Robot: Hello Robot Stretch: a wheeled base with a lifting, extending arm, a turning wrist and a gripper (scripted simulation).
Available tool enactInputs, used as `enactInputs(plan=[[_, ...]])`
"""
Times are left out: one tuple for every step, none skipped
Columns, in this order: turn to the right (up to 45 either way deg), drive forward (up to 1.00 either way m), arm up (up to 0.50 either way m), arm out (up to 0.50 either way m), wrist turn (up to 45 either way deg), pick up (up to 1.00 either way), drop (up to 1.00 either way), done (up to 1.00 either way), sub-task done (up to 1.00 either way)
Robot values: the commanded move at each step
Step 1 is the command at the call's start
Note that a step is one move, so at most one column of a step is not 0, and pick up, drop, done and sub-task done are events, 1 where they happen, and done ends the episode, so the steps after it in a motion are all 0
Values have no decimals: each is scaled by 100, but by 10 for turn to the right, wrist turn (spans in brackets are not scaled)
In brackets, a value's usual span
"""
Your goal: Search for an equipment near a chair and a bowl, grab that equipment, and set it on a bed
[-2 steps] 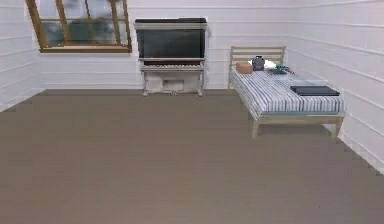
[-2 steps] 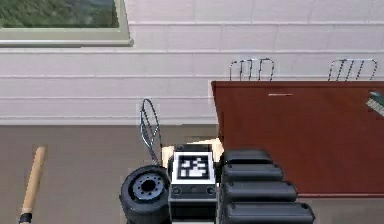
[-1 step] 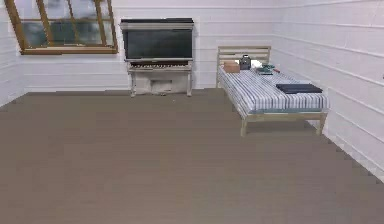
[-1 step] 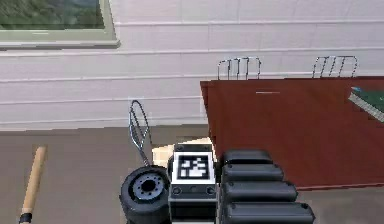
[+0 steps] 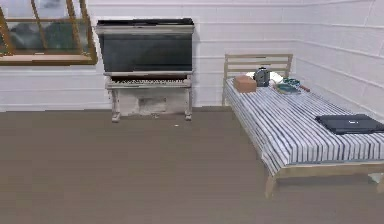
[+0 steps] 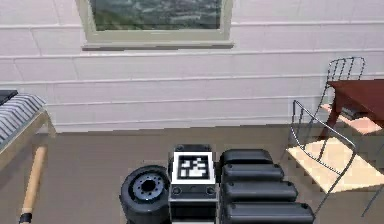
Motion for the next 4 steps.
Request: enactInputs(plan=[[0,100,0,0,0,0,0,0,0],[30,0,0,0,0,0,0,0,0],[0,100,0,0,0,0,0,0,0],[0,25,0,0,0,0,0,0,0]])
